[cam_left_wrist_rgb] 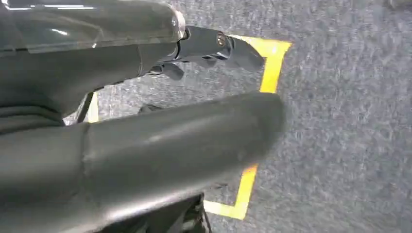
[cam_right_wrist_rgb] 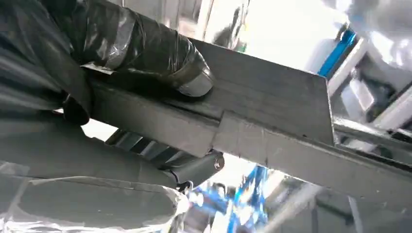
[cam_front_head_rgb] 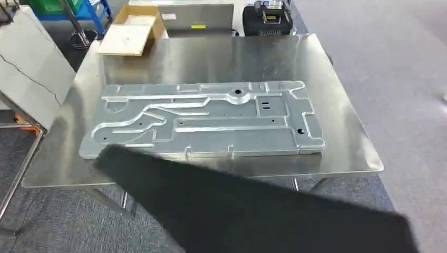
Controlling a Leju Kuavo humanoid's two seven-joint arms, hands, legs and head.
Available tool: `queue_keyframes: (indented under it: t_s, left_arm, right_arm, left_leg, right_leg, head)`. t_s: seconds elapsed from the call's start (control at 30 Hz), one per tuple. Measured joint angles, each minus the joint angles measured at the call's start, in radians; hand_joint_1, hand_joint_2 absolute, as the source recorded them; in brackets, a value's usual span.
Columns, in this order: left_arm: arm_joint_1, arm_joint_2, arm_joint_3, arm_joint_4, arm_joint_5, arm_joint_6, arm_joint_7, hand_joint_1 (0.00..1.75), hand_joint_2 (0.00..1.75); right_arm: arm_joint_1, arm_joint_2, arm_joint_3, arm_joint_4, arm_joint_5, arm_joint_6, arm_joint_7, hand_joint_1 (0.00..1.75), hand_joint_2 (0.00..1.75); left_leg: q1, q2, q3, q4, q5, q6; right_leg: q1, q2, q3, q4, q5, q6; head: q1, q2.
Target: Take the parts from the cabinet and place them on the table.
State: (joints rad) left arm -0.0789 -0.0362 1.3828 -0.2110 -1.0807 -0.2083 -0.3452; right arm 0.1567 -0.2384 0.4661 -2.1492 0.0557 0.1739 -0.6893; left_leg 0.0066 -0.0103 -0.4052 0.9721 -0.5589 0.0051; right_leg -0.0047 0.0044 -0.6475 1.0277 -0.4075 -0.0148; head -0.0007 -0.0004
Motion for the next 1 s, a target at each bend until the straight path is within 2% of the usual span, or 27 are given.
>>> queue_keyframes:
  t_s: [0.03,0.07,0.1,0.17,0.2,0.23,0.27,0.3,0.33,0.37,0.4,0.43,0.47,0.5,0.53,0.57,0.6,0.67,0.7,0.73,0.77,0.8,0.87,0.9,0.97,1.0]
  left_arm:
    - [-0.003,0.000,0.000,0.000,0.000,-0.004,-0.002,0.00,0.00]
    - [-0.006,0.000,0.000,0.000,0.000,-0.006,-0.004,0.00,0.00]
    - [-0.008,0.000,0.000,0.000,-0.001,-0.011,-0.006,0.00,0.00]
    - [-0.009,0.000,0.000,0.000,-0.006,-0.014,-0.009,0.00,0.00]
    - [-0.009,0.000,0.000,0.000,-0.009,-0.016,-0.009,0.00,0.00]
    - [-0.008,0.000,-0.001,0.000,-0.012,-0.018,-0.010,0.00,0.00]
    - [-0.009,0.000,-0.002,0.000,-0.019,-0.020,-0.012,0.00,0.00]
    - [-0.012,0.000,-0.003,0.000,-0.021,-0.023,-0.013,0.00,0.00]
    - [-0.014,0.000,-0.003,0.000,-0.023,-0.024,-0.013,0.00,0.00]
    - [-0.015,0.000,-0.003,0.000,-0.026,-0.027,-0.013,0.00,0.00]
    - [-0.014,0.001,-0.003,0.000,-0.028,-0.029,-0.013,0.00,0.00]
    - [-0.013,0.001,-0.005,0.000,-0.032,-0.031,-0.013,0.00,0.00]
    - [-0.014,0.001,-0.008,0.000,-0.033,-0.032,-0.013,0.00,0.00]
    - [-0.019,0.001,-0.012,0.000,-0.037,-0.034,-0.012,0.00,0.00]
    - [-0.024,0.001,-0.017,0.000,-0.040,-0.034,-0.012,0.00,0.00]
    - [-0.028,0.001,-0.023,0.000,-0.042,-0.035,-0.011,0.00,0.00]
    - [-0.031,0.001,-0.026,0.000,-0.042,-0.035,-0.011,0.00,0.00]
    - [-0.036,0.001,-0.029,0.000,-0.047,-0.036,-0.008,0.00,0.00]
    - [-0.038,0.001,-0.031,0.000,-0.050,-0.037,-0.006,0.00,0.00]
    - [-0.040,0.001,-0.034,0.000,-0.051,-0.037,-0.004,0.00,0.00]
    - [-0.040,0.001,-0.037,0.000,-0.053,-0.037,-0.001,0.00,0.00]
    - [-0.041,0.001,-0.039,0.000,-0.053,-0.037,0.001,0.00,0.00]
    - [-0.045,0.000,-0.046,0.000,-0.054,-0.038,0.003,0.00,0.00]
    - [-0.045,0.000,-0.048,0.000,-0.054,-0.040,0.003,0.00,0.00]
    - [-0.049,0.000,-0.051,0.000,-0.054,-0.041,0.003,0.00,0.00]
    - [-0.049,-0.001,-0.052,0.000,-0.054,-0.044,0.003,0.00,0.00]
  right_arm:
    - [-0.011,-0.005,-0.016,-0.007,-0.009,-0.018,0.000,1.75,1.75]
    - [-0.026,-0.012,-0.044,-0.012,-0.030,-0.030,0.003,1.75,1.75]
    - [-0.045,-0.020,-0.077,-0.014,-0.056,-0.033,0.014,1.75,1.75]
    - [-0.101,-0.037,-0.163,-0.012,-0.108,-0.009,0.055,1.75,1.75]
    - [-0.136,-0.045,-0.210,-0.007,-0.130,0.010,0.082,1.75,1.75]
    - [-0.175,-0.054,-0.250,0.002,-0.144,0.029,0.114,1.75,1.75]
    - [-0.228,-0.063,-0.291,0.018,-0.150,0.047,0.156,1.75,1.75]
    - [-0.267,-0.071,-0.323,0.035,-0.150,0.060,0.195,1.75,1.75]
    - [-0.295,-0.077,-0.341,0.049,-0.149,0.066,0.218,1.75,1.75]
    - [-0.316,-0.085,-0.354,0.065,-0.144,0.071,0.240,1.75,1.75]
    - [-0.355,-0.093,-0.358,0.085,-0.136,0.077,0.263,1.75,1.75]
    - [-0.413,-0.099,-0.356,0.117,-0.122,0.082,0.287,1.75,1.75]
    - [-0.472,-0.108,-0.352,0.139,-0.108,0.082,0.312,1.75,1.75]
    - [-0.532,-0.123,-0.349,0.172,-0.089,0.074,0.342,1.75,1.75]
    - [-0.592,-0.144,-0.346,0.203,-0.063,0.065,0.371,1.75,1.75]
    - [-0.645,-0.161,-0.335,0.229,-0.032,0.054,0.396,1.75,1.75]
    - [-0.695,-0.174,-0.320,0.252,-0.005,0.044,0.415,1.75,1.75]
    - [-0.806,-0.195,-0.278,0.312,0.068,0.023,0.460,1.75,1.75]
    - [-0.848,-0.206,-0.254,0.343,0.113,0.013,0.481,1.75,1.75]
    - [-0.884,-0.214,-0.236,0.368,0.150,0.008,0.495,1.75,1.75]
    - [-0.929,-0.219,-0.209,0.400,0.186,0.008,0.507,1.75,1.75]
    - [-0.970,-0.223,-0.180,0.430,0.208,0.008,0.515,1.75,1.75]
    - [-1.030,-0.230,-0.136,0.474,0.228,0.008,0.519,1.75,1.75]
    - [-1.055,-0.232,-0.121,0.496,0.241,0.008,0.524,1.75,1.75]
    - [-1.116,-0.235,-0.073,0.542,0.290,0.043,0.542,1.75,1.75]
    - [-1.151,-0.235,-0.041,0.572,0.320,0.072,0.552,1.75,1.75]
  left_leg:
    - [0.003,0.002,-0.005,0.016,-0.003,-0.002]
    - [0.005,0.003,-0.025,0.066,0.004,-0.005]
    - [0.006,0.004,-0.066,0.133,-0.006,-0.007]
    - [0.006,0.004,-0.166,0.267,-0.081,-0.015]
    - [0.006,0.004,-0.202,0.301,-0.115,-0.017]
    - [0.007,0.004,-0.223,0.306,-0.121,-0.017]
    - [0.007,0.004,-0.231,0.274,-0.094,-0.018]
    - [0.007,0.004,-0.222,0.213,-0.036,-0.015]
    - [0.007,0.004,-0.205,0.134,0.033,-0.014]
    - [0.006,0.006,-0.189,0.058,0.108,-0.008]
    - [0.001,0.007,-0.197,0.055,0.101,-0.002]
    - [-0.006,0.008,-0.201,0.052,0.097,0.005]
    - [-0.008,0.007,-0.201,0.054,0.121,0.014]
    - [-0.008,0.008,-0.202,0.053,0.120,0.017]
    - [-0.003,0.008,-0.200,0.041,0.126,0.026]
    - [0.002,0.007,-0.194,0.033,0.129,0.030]
    - [0.003,0.007,-0.191,0.031,0.128,0.033]
    - [0.003,0.007,-0.191,0.032,0.125,0.037]
    - [0.003,0.007,-0.191,0.032,0.123,0.039]
    - [0.004,0.007,-0.189,0.033,0.121,0.038]
    - [0.005,0.005,-0.184,0.033,0.117,0.037]
    - [0.006,0.004,-0.178,0.035,0.111,0.034]
    - [0.010,0.001,-0.159,0.035,0.099,0.025]
    - [0.006,-0.004,-0.158,0.034,0.096,0.018]
    - [0.006,-0.006,-0.164,0.031,0.099,0.007]
    - [0.007,-0.005,-0.163,0.022,0.102,0.002]
  right_leg:
    - [-0.005,0.002,0.018,-0.013,-0.002,-0.006]
    - [-0.004,0.001,0.033,-0.019,-0.008,-0.014]
    - [-0.004,0.001,0.040,-0.021,-0.014,-0.022]
    - [-0.003,0.003,0.051,-0.021,-0.028,-0.025]
    - [-0.002,0.005,0.057,-0.020,-0.036,-0.025]
    - [-0.002,0.009,0.064,-0.018,-0.042,-0.024]
    - [-0.002,0.011,0.075,-0.015,-0.051,-0.022]
    - [-0.002,0.011,0.087,-0.012,-0.062,-0.018]
    - [-0.001,0.010,0.099,-0.009,-0.073,-0.015]
    - [-0.001,0.006,0.107,-0.007,-0.083,-0.011]
    - [0.000,0.005,0.112,-0.004,-0.087,-0.006]
    - [-0.001,0.010,0.100,0.000,-0.087,-0.001]
    - [-0.002,0.014,0.094,0.000,-0.088,0.005]
    - [-0.003,0.013,0.094,-0.005,-0.087,0.010]
    - [0.002,0.013,0.095,-0.005,-0.090,0.018]
    - [-0.005,0.006,0.094,0.008,-0.103,0.023]
    - [-0.003,0.001,0.075,0.047,-0.125,0.028]
    - [-0.009,0.001,-0.013,0.203,-0.193,0.034]
    - [-0.010,0.001,-0.057,0.274,-0.211,0.037]
    - [-0.011,0.001,-0.086,0.311,-0.207,0.039]
    - [-0.015,0.000,-0.092,0.298,-0.174,0.041]
    - [-0.018,0.000,-0.075,0.240,-0.123,0.042]
    - [-0.021,-0.002,-0.005,0.067,-0.011,0.043]
    - [-0.015,0.000,0.011,0.035,-0.009,0.044]
    - [-0.009,0.002,0.022,-0.002,-0.021,0.028]
    - [-0.007,0.005,0.020,-0.003,-0.022,0.025]
  head:
    - [0.000,0.000]
    - [0.000,0.000]
    - [0.000,0.000]
    - [0.000,0.000]
    - [0.000,0.000]
    - [0.000,0.000]
    - [0.000,0.000]
    - [0.000,0.000]
    - [0.000,0.000]
    - [0.000,0.000]
    - [0.002,0.000]
    - [0.000,0.000]
    - [0.000,0.000]
    - [0.000,0.000]
    - [0.000,0.000]
    - [0.001,0.000]
    - [0.000,0.000]
    - [0.000,0.000]
    - [0.000,0.000]
    - [0.000,0.000]
    - [0.000,0.000]
    - [0.000,0.000]
    - [0.000,0.000]
    - [0.001,0.000]
    - [0.000,0.000]
    - [0.000,0.000]
